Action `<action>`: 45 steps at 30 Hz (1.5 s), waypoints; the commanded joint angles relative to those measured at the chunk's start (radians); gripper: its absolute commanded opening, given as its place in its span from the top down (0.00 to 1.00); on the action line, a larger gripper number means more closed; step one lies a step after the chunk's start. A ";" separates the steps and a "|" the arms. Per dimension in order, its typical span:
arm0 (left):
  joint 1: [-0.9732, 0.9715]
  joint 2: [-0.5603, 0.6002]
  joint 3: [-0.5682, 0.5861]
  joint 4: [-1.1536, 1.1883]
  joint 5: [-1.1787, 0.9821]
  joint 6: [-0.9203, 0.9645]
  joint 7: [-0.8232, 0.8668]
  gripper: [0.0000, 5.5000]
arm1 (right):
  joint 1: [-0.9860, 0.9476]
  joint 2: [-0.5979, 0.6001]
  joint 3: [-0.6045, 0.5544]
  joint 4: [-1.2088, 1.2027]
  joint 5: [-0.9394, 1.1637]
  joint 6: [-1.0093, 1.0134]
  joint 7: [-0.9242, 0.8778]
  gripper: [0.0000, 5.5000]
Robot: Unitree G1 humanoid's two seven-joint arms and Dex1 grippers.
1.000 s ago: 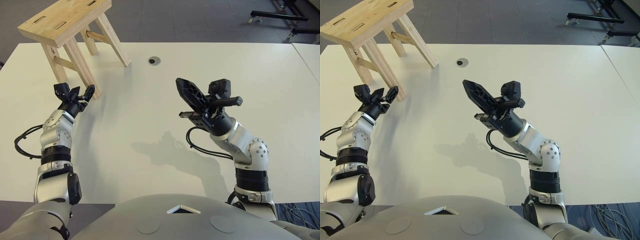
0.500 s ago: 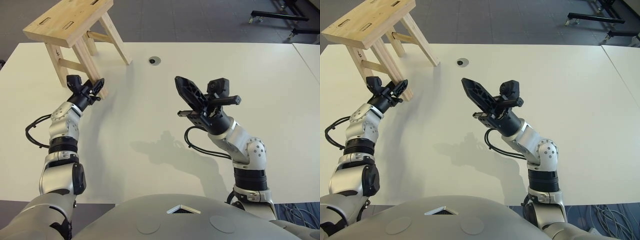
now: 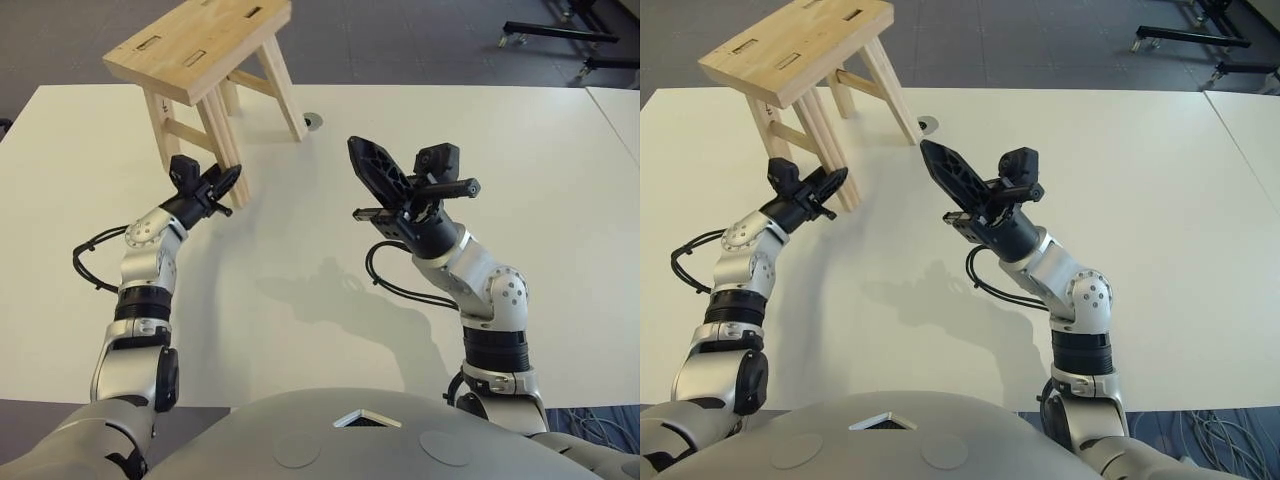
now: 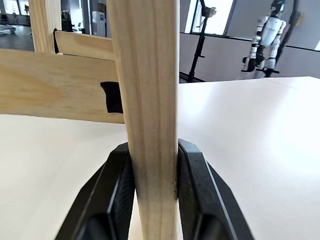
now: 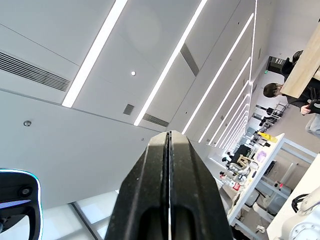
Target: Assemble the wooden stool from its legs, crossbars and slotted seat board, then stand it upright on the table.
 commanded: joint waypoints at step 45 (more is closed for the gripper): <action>0.028 0.151 -0.122 0.008 0.240 -0.193 -0.010 0.18 | -0.388 -0.088 -0.308 0.068 -0.071 -0.046 0.241 1.00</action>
